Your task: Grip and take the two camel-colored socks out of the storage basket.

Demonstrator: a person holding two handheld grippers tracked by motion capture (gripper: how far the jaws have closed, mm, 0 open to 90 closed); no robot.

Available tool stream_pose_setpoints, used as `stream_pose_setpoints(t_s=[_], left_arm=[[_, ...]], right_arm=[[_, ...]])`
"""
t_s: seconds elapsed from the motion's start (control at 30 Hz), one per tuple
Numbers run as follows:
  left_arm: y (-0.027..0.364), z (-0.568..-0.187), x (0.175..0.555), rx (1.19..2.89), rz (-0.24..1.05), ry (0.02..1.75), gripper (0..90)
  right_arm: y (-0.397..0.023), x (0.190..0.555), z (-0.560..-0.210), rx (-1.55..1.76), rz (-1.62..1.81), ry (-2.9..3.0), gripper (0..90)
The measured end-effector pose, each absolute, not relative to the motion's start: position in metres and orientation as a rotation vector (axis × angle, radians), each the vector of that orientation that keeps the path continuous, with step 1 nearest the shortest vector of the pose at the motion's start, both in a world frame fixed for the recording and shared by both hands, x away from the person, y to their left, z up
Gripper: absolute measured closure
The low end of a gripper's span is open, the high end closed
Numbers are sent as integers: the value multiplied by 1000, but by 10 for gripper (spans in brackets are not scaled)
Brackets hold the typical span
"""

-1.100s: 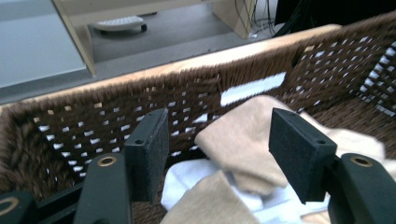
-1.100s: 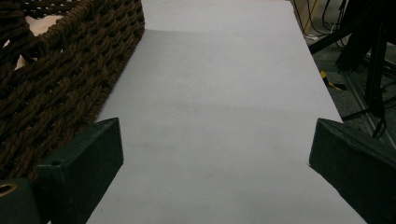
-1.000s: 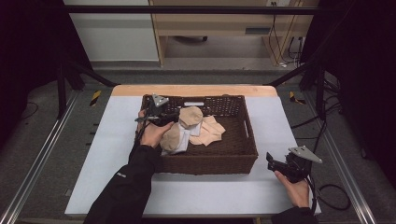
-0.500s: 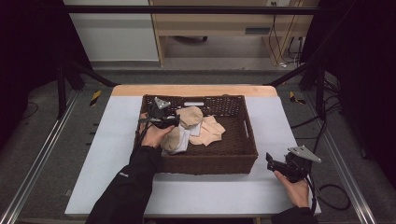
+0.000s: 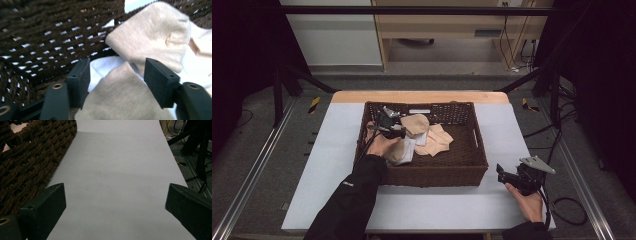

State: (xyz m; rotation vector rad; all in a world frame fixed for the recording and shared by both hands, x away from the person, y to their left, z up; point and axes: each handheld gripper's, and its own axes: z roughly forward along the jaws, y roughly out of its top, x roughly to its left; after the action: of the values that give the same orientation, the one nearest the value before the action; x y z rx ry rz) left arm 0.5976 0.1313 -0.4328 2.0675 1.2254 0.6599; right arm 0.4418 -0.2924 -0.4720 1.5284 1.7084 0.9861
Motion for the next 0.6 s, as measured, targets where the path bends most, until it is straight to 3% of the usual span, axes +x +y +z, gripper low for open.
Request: stream_pose_setpoints(t_s=[0.23,0.27,0.43,0.6], left_arm=[[132,-433,599,2090,648,1229,520],[132,-433,599,2101,639,1236,589],[133,-433,599,2136,619,1258,747],[135,-430,597,2134,589,1294,842]], right_arm=[[-292,442,-472,1531,981,1715,35],[-292,443,-473,1525,979,1719,36],[-292,443,-473,1526,971,1723,37],[-292,443,-473,1527,969,1726,37]])
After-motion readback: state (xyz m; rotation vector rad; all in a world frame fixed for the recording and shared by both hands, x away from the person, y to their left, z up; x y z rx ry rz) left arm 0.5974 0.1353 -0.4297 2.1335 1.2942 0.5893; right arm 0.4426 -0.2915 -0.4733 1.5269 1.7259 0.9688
